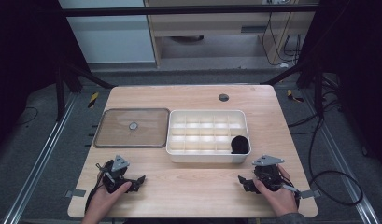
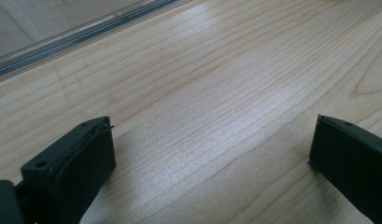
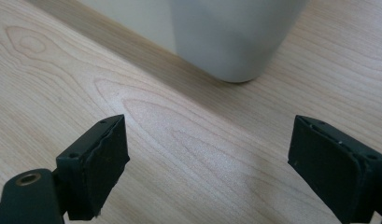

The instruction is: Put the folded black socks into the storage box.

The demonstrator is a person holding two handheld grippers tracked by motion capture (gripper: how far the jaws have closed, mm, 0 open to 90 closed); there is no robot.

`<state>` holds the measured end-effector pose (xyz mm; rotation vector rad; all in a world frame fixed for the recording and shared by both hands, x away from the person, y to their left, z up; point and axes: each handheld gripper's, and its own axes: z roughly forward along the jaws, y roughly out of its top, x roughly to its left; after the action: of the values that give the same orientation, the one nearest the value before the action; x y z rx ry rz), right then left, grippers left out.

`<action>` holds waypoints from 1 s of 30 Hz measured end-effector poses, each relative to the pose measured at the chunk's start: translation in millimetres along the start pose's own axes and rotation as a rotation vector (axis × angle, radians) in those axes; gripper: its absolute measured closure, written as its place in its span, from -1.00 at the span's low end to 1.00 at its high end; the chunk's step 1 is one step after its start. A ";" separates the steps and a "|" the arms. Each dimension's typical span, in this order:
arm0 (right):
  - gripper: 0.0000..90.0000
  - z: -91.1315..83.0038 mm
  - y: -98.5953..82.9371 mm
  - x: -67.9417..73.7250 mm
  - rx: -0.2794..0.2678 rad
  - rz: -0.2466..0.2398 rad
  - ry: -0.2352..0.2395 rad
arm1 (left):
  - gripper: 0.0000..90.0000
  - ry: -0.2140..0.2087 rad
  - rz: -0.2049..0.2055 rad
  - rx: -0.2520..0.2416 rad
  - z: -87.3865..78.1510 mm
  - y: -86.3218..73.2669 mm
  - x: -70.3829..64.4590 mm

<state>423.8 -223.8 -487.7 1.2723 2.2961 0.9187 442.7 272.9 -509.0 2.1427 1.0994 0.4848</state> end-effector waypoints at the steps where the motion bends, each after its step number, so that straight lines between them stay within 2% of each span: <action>1: -0.72 0.9 -0.7 -1.0 -0.002 0.002 -0.005 | -1.00 0.000 0.000 0.000 0.0 0.0 0.0; 8: -0.73 7.0 -5.0 -8.4 -0.018 0.035 -0.015 | -1.00 0.000 0.000 0.000 0.0 0.0 -0.1; 18: -0.73 10.5 -8.2 -8.4 -0.019 0.037 -0.019 | -1.00 -0.001 0.000 -0.001 0.1 -0.1 0.0; 30: -0.75 16.3 -11.8 -10.1 -0.031 0.066 -0.031 | -1.00 -0.001 0.001 -0.001 0.0 0.0 0.0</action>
<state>431.4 -231.0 -507.7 1.3466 2.2198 0.9455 442.7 272.9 -509.1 2.1425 1.0981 0.4847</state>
